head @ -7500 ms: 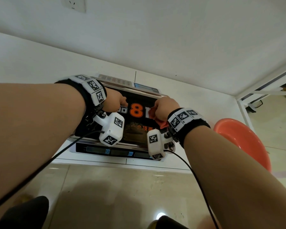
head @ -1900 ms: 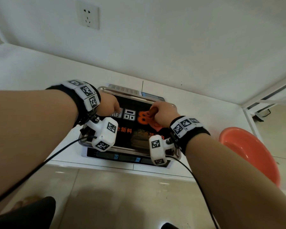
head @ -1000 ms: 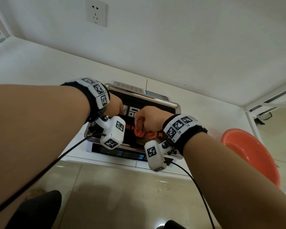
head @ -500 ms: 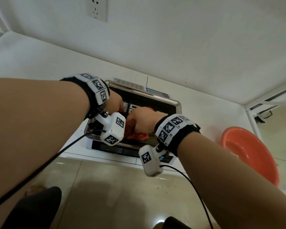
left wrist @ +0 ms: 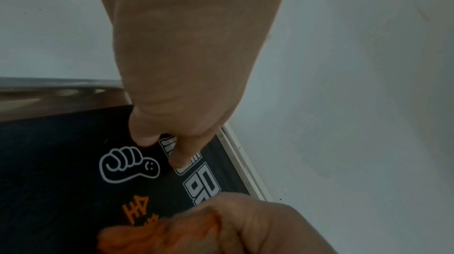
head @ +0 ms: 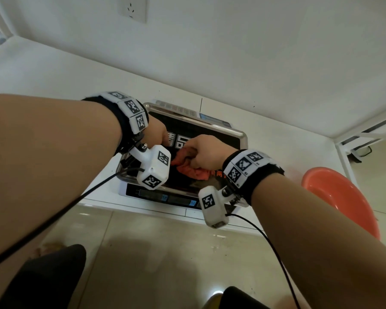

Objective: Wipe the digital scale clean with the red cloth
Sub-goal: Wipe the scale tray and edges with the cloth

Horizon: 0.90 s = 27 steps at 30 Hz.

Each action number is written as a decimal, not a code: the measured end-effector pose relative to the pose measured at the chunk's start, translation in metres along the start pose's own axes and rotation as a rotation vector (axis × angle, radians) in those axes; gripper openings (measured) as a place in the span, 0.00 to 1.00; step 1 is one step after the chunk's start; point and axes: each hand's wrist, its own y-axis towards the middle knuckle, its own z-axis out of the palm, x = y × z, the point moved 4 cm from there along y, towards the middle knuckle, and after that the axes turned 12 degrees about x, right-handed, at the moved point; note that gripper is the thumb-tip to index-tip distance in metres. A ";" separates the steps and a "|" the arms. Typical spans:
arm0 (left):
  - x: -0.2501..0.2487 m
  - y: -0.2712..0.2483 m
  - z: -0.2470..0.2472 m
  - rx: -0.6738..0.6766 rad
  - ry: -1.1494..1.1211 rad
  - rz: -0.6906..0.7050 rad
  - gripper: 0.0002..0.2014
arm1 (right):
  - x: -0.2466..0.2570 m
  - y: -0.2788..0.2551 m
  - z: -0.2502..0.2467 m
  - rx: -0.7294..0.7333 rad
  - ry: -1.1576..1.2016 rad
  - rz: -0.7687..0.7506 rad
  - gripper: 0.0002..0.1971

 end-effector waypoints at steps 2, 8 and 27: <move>-0.001 0.000 -0.001 0.010 -0.006 0.008 0.24 | 0.010 0.002 0.009 0.067 -0.073 0.014 0.14; -0.002 0.000 0.002 0.008 0.051 -0.015 0.24 | 0.030 -0.005 0.025 0.217 -0.452 0.014 0.12; -0.051 0.009 -0.003 -0.028 0.323 0.018 0.26 | -0.034 -0.027 -0.003 0.061 0.107 0.183 0.15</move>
